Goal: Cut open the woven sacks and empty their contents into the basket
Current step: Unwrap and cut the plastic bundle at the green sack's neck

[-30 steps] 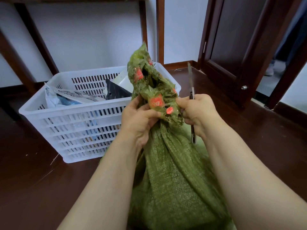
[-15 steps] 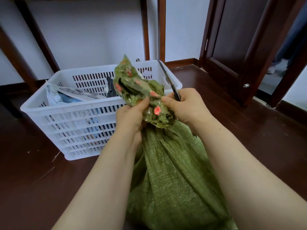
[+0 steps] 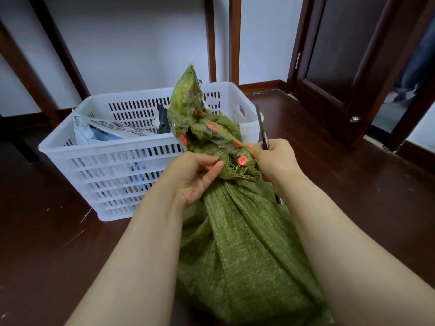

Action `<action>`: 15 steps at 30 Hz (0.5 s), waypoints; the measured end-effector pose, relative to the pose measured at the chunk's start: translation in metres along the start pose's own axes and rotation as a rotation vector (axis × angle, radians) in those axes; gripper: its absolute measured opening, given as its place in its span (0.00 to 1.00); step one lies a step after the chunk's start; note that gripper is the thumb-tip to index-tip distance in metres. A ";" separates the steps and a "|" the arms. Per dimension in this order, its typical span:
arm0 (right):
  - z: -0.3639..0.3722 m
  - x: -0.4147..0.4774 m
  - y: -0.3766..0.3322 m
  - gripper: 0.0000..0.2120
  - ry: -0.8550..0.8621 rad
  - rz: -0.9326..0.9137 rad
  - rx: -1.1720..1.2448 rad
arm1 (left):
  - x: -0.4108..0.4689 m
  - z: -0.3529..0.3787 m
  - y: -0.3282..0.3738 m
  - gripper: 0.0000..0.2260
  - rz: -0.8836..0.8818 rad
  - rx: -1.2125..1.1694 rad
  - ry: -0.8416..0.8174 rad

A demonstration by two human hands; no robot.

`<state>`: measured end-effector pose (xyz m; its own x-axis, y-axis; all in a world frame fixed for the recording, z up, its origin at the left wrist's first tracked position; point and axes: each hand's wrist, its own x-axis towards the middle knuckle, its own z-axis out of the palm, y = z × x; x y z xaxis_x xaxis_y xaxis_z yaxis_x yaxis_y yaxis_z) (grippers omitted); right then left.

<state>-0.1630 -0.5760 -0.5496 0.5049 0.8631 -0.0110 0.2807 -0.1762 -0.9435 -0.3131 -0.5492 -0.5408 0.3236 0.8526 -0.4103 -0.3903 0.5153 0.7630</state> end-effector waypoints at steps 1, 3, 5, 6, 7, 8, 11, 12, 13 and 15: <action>0.001 -0.001 -0.001 0.19 -0.005 -0.032 -0.048 | -0.002 0.002 0.001 0.05 0.030 0.019 0.001; -0.001 -0.003 -0.005 0.19 -0.043 -0.038 -0.065 | -0.004 0.005 0.003 0.03 0.084 0.072 0.010; -0.005 -0.010 -0.015 0.21 -0.107 -0.035 -0.051 | -0.004 0.006 0.003 0.10 0.125 0.108 0.033; -0.006 -0.012 -0.019 0.20 -0.119 -0.096 -0.094 | -0.003 0.006 0.003 0.13 0.143 0.119 0.049; -0.005 -0.013 -0.022 0.20 -0.111 -0.161 -0.167 | -0.003 0.008 0.003 0.15 0.156 0.131 0.057; -0.004 -0.012 -0.023 0.20 -0.080 -0.209 -0.261 | -0.003 0.011 0.002 0.15 0.163 0.151 0.060; 0.002 -0.010 -0.019 0.10 0.025 -0.258 -0.387 | -0.003 0.016 -0.001 0.16 0.171 0.212 0.066; 0.002 -0.009 -0.017 0.10 0.015 -0.244 -0.308 | -0.003 0.015 -0.002 0.16 0.165 0.222 0.066; 0.001 -0.010 -0.016 0.10 -0.013 -0.214 -0.157 | -0.003 0.014 -0.002 0.16 0.151 0.216 0.063; -0.002 -0.011 -0.016 0.09 -0.090 -0.091 0.182 | -0.006 0.010 -0.001 0.15 0.114 0.179 0.040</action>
<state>-0.1710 -0.5838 -0.5341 0.4074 0.9116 0.0553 0.1659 -0.0143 -0.9860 -0.3060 -0.5555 -0.5337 0.2500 0.9090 -0.3335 -0.2615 0.3951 0.8807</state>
